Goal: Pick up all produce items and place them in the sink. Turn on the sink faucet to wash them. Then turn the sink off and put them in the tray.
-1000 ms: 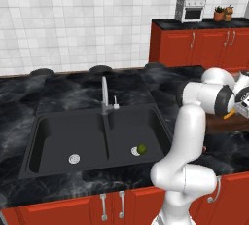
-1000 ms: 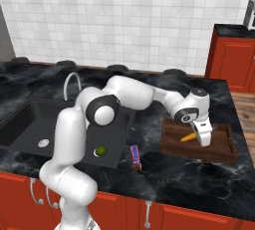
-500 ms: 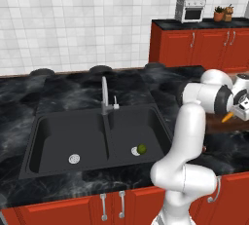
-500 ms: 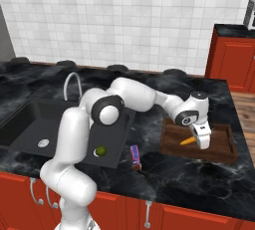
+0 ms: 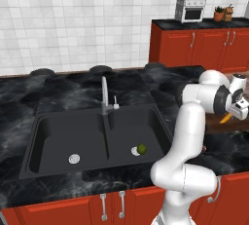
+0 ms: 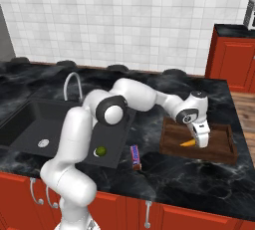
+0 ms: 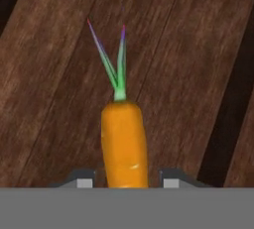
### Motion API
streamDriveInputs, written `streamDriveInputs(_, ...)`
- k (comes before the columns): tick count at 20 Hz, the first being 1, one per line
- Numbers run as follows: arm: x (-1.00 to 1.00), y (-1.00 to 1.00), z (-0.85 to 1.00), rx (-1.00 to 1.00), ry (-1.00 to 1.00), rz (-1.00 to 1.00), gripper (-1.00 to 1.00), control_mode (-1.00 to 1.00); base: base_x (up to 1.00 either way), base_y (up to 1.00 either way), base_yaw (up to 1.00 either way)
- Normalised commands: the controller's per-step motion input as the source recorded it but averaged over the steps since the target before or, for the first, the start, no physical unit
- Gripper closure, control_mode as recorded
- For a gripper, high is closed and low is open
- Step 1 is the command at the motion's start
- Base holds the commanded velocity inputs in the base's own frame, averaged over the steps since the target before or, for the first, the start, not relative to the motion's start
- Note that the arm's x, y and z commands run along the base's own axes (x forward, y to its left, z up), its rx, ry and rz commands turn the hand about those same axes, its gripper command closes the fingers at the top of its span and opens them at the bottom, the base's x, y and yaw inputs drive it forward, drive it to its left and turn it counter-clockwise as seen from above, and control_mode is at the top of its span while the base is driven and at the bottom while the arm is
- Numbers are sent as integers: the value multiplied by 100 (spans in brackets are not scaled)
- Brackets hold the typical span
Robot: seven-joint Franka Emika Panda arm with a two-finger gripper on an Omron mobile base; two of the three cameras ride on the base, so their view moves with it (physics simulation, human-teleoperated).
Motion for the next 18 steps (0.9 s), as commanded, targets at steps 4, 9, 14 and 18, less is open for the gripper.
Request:
streamDriveInputs(4, 3, 0, -1, 4, 0, 0, -100, -100, 0, 0, 0)
streamDriveInputs(9, -4, 4, 16, -1, 0, -1, -100, -100, 0, 0, 0)
streamDriveInputs(14, -12, 19, 39, -4, -1, -1, -100, -100, 0, 0, 0)
streamDriveInputs(18, -20, 36, 39, -5, -1, 0, -100, -100, 0, 0, 0)
